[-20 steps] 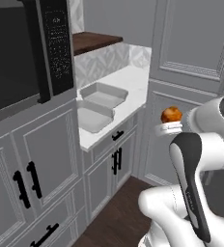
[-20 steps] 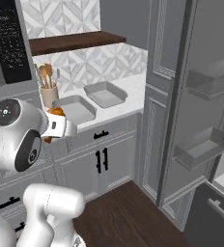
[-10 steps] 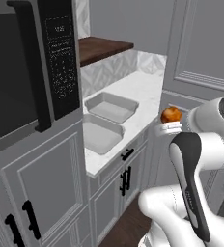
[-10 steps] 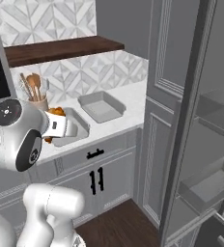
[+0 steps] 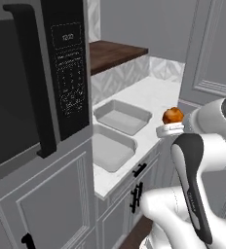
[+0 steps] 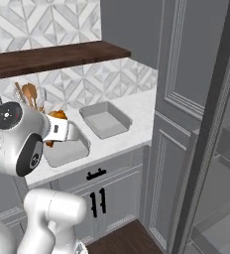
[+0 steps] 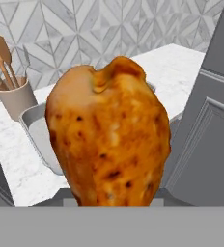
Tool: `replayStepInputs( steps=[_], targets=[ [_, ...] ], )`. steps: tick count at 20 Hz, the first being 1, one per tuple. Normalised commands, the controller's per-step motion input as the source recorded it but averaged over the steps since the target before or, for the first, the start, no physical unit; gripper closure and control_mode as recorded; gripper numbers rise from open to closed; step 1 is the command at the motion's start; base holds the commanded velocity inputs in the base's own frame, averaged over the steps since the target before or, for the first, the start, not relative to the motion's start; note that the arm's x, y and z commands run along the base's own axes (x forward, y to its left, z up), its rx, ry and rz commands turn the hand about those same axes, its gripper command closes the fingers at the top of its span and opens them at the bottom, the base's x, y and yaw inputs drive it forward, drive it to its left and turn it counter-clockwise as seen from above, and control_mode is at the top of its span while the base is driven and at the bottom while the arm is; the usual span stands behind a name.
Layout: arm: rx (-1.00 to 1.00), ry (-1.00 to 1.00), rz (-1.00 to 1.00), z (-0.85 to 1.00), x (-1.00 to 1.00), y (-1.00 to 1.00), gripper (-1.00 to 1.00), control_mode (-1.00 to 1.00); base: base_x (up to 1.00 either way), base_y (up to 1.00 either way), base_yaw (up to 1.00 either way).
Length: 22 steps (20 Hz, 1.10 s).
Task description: Place one lemon and one chicken drumstick in each tupperware on the nearby counter, to pack two identical lunches.
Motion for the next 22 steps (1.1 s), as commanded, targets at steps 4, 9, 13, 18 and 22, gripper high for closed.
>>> replayStepInputs(
  steps=[4,9,13,18,22],
  targets=[
    [0.0,0.0,0.0,0.0,0.0,0.0,1.0,1.0,0.5,0.0,0.15],
    [0.0,0.0,0.0,0.0,0.0,0.0,1.0,1.0,0.24,0.0,0.14],
    [0.0,0.0,0.0,0.0,0.0,0.0,1.0,1.0,0.15,0.0,0.12],
    [0.0,0.0,0.0,0.0,0.0,0.0,1.0,1.0,0.15,0.02,0.1],
    [0.0,0.0,0.0,0.0,0.0,0.0,1.0,1.0,0.3,0.0,0.13]
  ],
)
